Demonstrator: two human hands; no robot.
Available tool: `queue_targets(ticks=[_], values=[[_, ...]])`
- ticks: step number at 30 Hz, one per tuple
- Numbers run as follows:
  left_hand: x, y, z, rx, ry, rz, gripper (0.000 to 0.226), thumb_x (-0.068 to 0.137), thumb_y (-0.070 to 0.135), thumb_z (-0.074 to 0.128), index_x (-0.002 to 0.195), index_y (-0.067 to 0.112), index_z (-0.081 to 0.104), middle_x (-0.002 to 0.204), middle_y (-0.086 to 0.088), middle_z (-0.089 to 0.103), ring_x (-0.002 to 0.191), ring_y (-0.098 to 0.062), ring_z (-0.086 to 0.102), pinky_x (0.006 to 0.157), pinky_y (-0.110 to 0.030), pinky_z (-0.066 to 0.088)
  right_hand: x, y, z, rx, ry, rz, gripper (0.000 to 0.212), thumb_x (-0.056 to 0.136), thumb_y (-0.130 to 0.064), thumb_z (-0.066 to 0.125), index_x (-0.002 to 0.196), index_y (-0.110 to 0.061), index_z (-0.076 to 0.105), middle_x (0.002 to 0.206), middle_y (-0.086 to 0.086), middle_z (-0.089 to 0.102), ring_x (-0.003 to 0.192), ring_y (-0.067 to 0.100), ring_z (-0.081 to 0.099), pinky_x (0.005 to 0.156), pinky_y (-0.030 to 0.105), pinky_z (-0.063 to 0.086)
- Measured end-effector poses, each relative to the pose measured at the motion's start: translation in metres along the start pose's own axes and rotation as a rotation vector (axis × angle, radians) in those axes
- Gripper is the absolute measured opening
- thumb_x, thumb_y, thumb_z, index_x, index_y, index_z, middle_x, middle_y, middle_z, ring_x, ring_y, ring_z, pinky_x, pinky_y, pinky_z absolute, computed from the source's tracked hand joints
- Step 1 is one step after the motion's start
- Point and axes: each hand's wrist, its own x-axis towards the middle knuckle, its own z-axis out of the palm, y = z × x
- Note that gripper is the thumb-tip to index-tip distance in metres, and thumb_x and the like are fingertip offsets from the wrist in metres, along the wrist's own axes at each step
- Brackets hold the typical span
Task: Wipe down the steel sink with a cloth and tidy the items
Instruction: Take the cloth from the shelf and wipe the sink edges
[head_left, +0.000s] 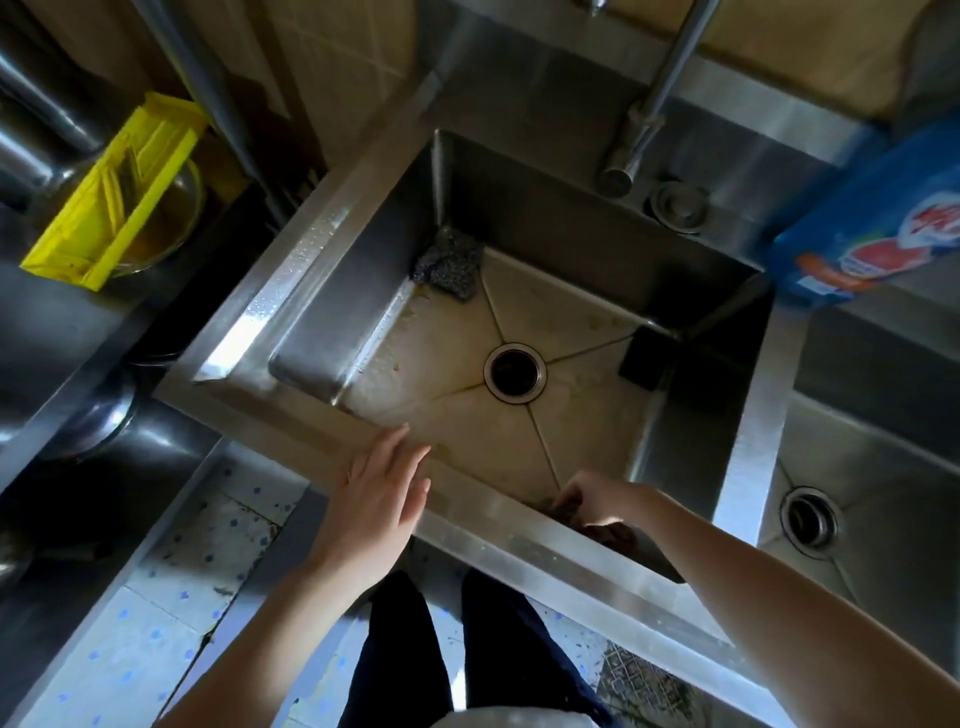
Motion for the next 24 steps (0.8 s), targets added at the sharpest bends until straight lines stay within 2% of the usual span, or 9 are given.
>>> queue_targets(ticks=[3,6,7,10,14,17,20,22,24], values=[[-0.002,0.016,0.006,-0.005,-0.015,-0.011,0.031,0.088,0.021,0.06,0.119,0.019,0.055,0.135,-0.008,0.047,0.119,-0.034,0.049,0.102,-0.056,0.034,-0.005,-0.006,-0.003,-0.005,-0.008,-0.022,0.042,0.08,0.01,0.056,0.115,-0.01,0.068,0.113,0.001,0.069,0.09,0.014,0.061,0.072,0.022,0.044],[-0.007,0.022,0.008,-0.013,-0.016,-0.018,0.033,0.09,0.022,0.056,0.123,0.019,0.052,0.137,-0.007,0.047,0.129,-0.028,0.044,0.105,-0.057,0.028,0.001,-0.022,-0.01,-0.009,-0.011,-0.031,0.038,0.078,0.008,0.057,0.111,-0.007,0.067,0.068,0.004,0.073,0.054,0.009,0.065,0.046,0.018,0.044],[-0.009,0.022,0.008,-0.008,-0.01,-0.026,0.034,0.091,0.022,0.054,0.124,0.019,0.051,0.138,-0.006,0.046,0.13,-0.025,0.042,0.106,-0.058,0.027,0.004,-0.031,-0.012,-0.006,0.002,-0.038,0.035,0.078,0.007,0.059,0.111,-0.005,0.066,0.065,0.009,0.071,0.048,0.012,0.062,0.041,0.019,0.042],[-0.018,0.022,0.005,0.031,0.049,-0.018,0.031,0.091,0.025,0.05,0.122,0.021,0.048,0.134,-0.007,0.051,0.126,-0.024,0.048,0.102,-0.059,0.032,0.01,-0.066,-0.018,-0.03,0.062,-0.113,0.032,0.078,-0.001,0.066,0.109,0.0,0.066,0.098,0.023,0.07,0.072,0.025,0.063,0.057,0.026,0.042],[-0.023,0.018,-0.002,0.07,0.061,-0.003,0.04,0.09,0.034,0.031,0.118,0.017,0.055,0.128,-0.008,0.057,0.118,-0.025,0.055,0.096,-0.058,0.04,0.013,-0.109,-0.028,0.009,0.088,-0.213,0.041,0.077,-0.003,0.067,0.118,-0.01,0.065,0.11,0.008,0.069,0.086,0.02,0.06,0.067,0.025,0.044],[-0.021,0.015,-0.004,0.091,0.052,0.031,0.042,0.089,0.033,0.032,0.116,0.015,0.059,0.126,-0.009,0.059,0.116,-0.026,0.058,0.093,-0.057,0.042,0.009,-0.127,-0.033,0.066,0.095,-0.233,0.045,0.079,-0.001,0.066,0.123,-0.01,0.062,0.115,0.005,0.066,0.097,0.022,0.058,0.076,0.024,0.045],[-0.021,0.013,-0.001,0.067,0.073,0.066,0.028,0.091,0.024,0.05,0.116,0.013,0.059,0.126,-0.011,0.059,0.118,-0.027,0.057,0.093,-0.06,0.042,0.003,-0.123,-0.031,0.053,0.095,-0.227,0.039,0.082,0.001,0.063,0.119,-0.011,0.065,0.089,0.0,0.069,0.074,0.016,0.059,0.058,0.019,0.044],[-0.02,0.014,0.002,0.042,0.058,0.071,0.031,0.087,0.017,0.063,0.117,0.012,0.059,0.127,-0.012,0.058,0.12,-0.028,0.055,0.095,-0.062,0.038,-0.001,-0.108,-0.029,0.075,0.074,-0.204,0.038,0.083,0.003,0.059,0.115,-0.016,0.068,0.072,-0.003,0.067,0.056,0.011,0.055,0.047,0.016,0.041],[-0.018,0.015,0.006,0.028,0.039,0.085,0.032,0.086,0.016,0.064,0.118,0.012,0.058,0.129,-0.011,0.056,0.122,-0.028,0.053,0.099,-0.061,0.035,-0.005,-0.09,-0.026,0.073,0.063,-0.171,0.041,0.083,0.005,0.057,0.113,-0.02,0.069,0.082,0.004,0.071,0.056,0.011,0.054,0.049,0.018,0.042]])
